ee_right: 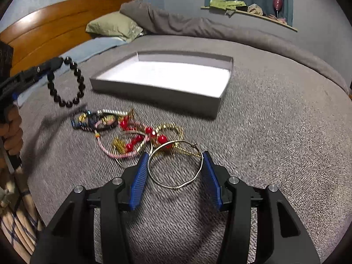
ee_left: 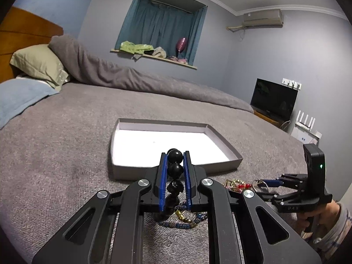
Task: Organize jewelry
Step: 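Open the right gripper, releasing the silver hoop bangle onto the pile, then grasp the black cord ring with silver charm using the right gripper, then carry the black cord ring with the right gripper while the left carries the bracelet over the tray, then open both grippers, dropping the black bracelet and cord ring into the tray, then move both open grippers back above the jewelry pile, then grasp the blue beaded bracelet with the left gripper while the right grasps a red-beaded bracelet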
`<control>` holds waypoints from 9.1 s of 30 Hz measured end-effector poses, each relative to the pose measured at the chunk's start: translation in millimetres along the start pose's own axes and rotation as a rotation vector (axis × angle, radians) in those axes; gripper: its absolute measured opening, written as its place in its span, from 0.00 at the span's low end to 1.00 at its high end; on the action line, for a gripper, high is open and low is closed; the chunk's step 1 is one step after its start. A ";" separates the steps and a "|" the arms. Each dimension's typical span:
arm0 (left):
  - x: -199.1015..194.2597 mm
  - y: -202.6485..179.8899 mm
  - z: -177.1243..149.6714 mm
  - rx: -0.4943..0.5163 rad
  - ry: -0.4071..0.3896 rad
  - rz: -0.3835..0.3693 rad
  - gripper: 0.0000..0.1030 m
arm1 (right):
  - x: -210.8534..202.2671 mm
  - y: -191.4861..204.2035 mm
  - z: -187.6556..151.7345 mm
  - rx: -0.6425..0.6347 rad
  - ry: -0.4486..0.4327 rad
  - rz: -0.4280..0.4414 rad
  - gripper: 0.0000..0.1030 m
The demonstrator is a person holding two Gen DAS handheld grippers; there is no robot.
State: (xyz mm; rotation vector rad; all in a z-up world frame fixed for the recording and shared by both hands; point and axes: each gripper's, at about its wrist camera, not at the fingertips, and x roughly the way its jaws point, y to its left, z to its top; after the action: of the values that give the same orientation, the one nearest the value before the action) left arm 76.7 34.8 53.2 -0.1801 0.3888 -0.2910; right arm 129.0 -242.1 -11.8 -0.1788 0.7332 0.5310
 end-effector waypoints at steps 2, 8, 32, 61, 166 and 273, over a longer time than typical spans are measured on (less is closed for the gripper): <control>0.4 -0.7 -0.3 -0.001 0.000 -0.001 0.15 | -1.9 0.1 -1.6 -0.015 0.001 -0.020 0.48; 2.6 -3.4 -0.1 0.010 0.005 -0.004 0.15 | -11.6 -10.5 -1.8 0.009 -0.038 -0.077 0.60; -4.4 4.9 0.2 0.010 -0.002 0.001 0.15 | 28.6 87.2 39.4 -0.189 -0.070 0.137 0.53; -10.5 4.0 13.1 0.000 -0.067 -0.054 0.15 | -3.8 59.5 54.5 -0.044 -0.191 0.241 0.05; 119.4 50.4 40.8 -0.113 0.077 -0.027 0.15 | 87.7 -2.9 110.1 0.023 -0.104 -0.011 0.03; 71.2 17.2 -54.8 0.020 0.380 -0.041 0.39 | 29.7 94.2 13.7 -0.177 -0.041 0.154 0.32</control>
State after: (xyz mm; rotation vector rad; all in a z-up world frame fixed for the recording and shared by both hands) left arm 122.1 22.3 -25.2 -0.1121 0.7583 -0.3701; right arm 106.5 -145.2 -19.3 -0.2773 0.6628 0.7449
